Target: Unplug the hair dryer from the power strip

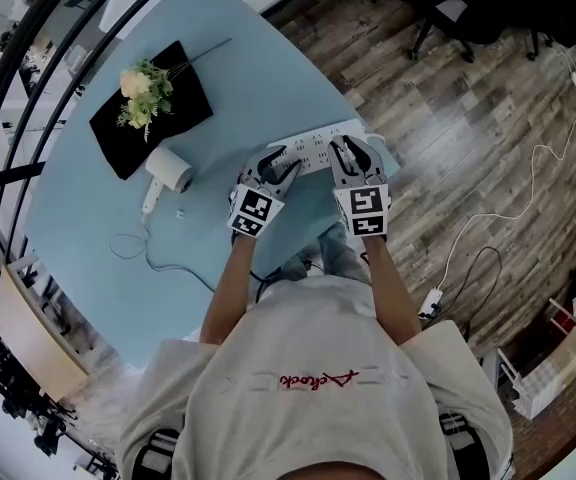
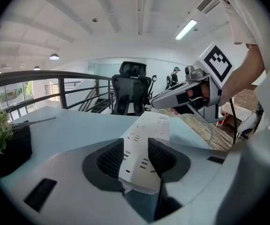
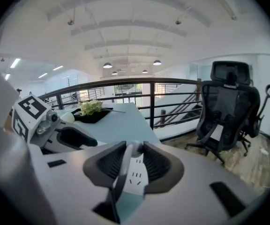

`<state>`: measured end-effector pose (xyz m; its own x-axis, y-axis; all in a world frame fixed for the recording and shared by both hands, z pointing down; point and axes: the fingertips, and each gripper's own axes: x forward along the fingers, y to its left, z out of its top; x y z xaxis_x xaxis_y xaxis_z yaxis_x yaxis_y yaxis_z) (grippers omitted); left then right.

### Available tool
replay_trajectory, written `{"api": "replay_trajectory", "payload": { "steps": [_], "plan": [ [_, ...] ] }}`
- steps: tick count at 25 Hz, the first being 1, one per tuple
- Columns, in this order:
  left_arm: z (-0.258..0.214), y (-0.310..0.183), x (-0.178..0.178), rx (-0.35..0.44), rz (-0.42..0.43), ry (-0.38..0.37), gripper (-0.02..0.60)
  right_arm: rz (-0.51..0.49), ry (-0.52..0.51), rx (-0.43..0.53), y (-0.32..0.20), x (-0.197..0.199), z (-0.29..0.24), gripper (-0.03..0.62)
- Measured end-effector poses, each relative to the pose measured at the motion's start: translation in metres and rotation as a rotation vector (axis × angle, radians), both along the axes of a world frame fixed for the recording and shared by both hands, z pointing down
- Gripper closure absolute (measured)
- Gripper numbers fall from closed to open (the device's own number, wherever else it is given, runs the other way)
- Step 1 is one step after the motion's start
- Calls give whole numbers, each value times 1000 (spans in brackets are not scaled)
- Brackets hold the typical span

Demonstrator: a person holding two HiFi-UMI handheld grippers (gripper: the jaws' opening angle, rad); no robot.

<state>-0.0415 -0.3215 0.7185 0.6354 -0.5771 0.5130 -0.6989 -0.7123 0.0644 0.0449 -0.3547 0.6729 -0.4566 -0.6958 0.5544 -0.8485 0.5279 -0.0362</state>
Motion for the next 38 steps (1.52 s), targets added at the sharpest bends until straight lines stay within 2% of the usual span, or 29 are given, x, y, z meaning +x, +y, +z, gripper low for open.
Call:
{"api": "replay_trajectory", "payload": {
  "steps": [5, 7, 11, 13, 17, 21, 27, 33, 38],
  "plan": [
    [-4, -2, -1, -16, -15, 10, 425, 18, -27, -25, 9, 7, 3, 470],
    [-7, -2, -1, -23, -22, 26, 446, 23, -40, -29, 11, 10, 4, 470],
    [-18, 6, 7, -16, -9, 34, 541, 30, -70, -26, 14, 15, 0, 470],
    [-26, 9, 10, -12, -19, 48, 563, 25, -79, -18, 17, 17, -5, 470],
    [-36, 17, 13, -3, -44, 62, 571, 12, -90, 1, 23, 21, -14, 470],
    [-54, 19, 14, 5, -109, 95, 572, -16, -101, 42, 26, 28, -29, 470],
    [-91, 37, 23, 60, -175, 120, 572, -45, -136, 76, 40, 45, -52, 470],
    [-125, 56, 31, 140, -215, 69, 572, -72, -190, 111, 52, 62, -72, 470],
    [-147, 65, 27, 177, -263, 94, 572, -86, -217, 155, 64, 70, -94, 470]
  ]
}}
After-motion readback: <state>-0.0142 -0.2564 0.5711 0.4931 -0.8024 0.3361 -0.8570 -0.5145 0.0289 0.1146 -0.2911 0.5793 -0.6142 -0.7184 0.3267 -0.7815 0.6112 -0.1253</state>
